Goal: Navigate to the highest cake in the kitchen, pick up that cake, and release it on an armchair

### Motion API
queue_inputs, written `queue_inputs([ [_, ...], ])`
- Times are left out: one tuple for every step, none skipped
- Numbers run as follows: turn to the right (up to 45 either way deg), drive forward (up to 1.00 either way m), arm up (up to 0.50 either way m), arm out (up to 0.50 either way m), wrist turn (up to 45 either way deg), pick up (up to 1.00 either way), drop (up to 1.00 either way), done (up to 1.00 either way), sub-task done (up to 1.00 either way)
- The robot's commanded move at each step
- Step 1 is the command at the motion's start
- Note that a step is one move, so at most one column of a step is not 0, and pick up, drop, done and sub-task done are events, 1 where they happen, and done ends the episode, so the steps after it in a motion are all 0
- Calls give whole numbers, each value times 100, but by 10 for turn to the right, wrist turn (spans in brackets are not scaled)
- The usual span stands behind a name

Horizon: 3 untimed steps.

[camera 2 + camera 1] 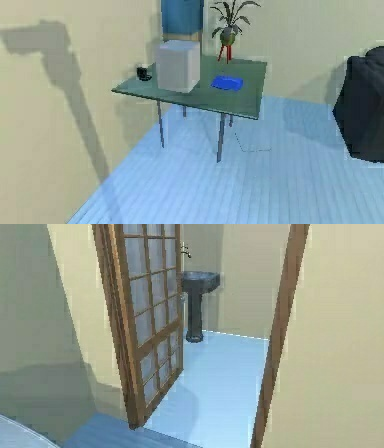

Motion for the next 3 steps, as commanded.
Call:
queue_inputs([
  [0, 100, 0, 0, 0, 0, 0, 0, 0],
  [30, 0, 0, 0, 0, 0, 0, 0, 0],
  [0, 35, 0, 0, 0, 0, 0, 0, 0],
])
